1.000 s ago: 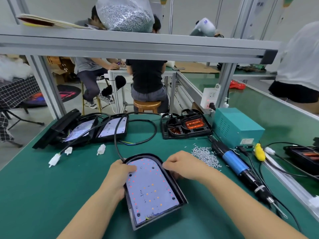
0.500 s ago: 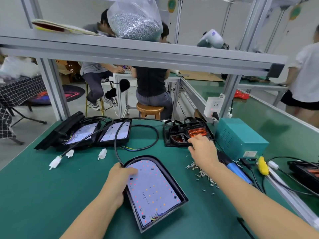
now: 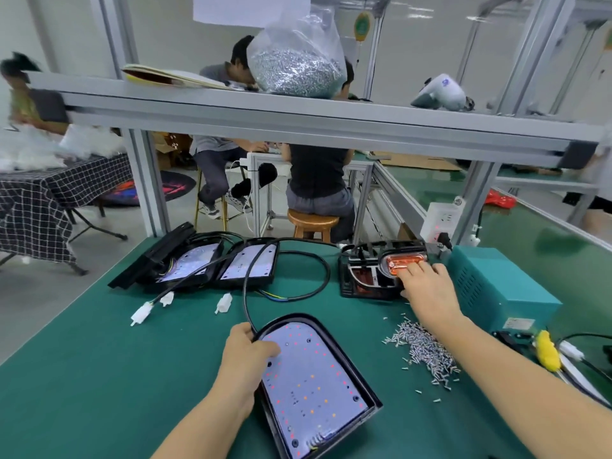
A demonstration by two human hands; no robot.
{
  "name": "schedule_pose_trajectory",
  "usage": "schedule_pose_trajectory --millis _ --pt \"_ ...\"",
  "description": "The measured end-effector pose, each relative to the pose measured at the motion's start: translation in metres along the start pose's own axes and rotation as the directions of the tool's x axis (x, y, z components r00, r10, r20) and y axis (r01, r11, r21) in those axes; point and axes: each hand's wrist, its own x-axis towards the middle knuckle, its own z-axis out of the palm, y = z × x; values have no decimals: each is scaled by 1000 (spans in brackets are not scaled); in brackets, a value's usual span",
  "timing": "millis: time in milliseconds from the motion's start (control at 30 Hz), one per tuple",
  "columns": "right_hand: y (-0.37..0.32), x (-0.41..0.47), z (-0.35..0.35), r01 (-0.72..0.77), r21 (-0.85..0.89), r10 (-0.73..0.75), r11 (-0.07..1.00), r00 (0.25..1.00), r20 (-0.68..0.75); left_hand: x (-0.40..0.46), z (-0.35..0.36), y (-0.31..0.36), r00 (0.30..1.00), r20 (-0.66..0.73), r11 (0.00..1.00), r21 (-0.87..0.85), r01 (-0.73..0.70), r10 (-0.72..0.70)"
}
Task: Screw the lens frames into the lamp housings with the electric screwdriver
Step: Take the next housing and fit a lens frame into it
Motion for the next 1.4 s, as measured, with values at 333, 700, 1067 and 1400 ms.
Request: schedule_pose_trajectory --millis 333,700,1067,1400 --pt "-30 -75 -106 133 834 37 535 983 -181 4 -10 6 987 -19 973 -176 151 -157" --pt "-71 -97 -123 -145 971 -46 189 987 156 -7 -4 13 948 170 830 -457 319 -271" --pt "-104 -106 -95 -137 858 37 496 990 137 -14 -2 6 922 358 732 -588 345 -148" --pt "-109 -107 -87 -116 875 153 470 987 49 -14 3 4 941 296 745 -588 314 -163"
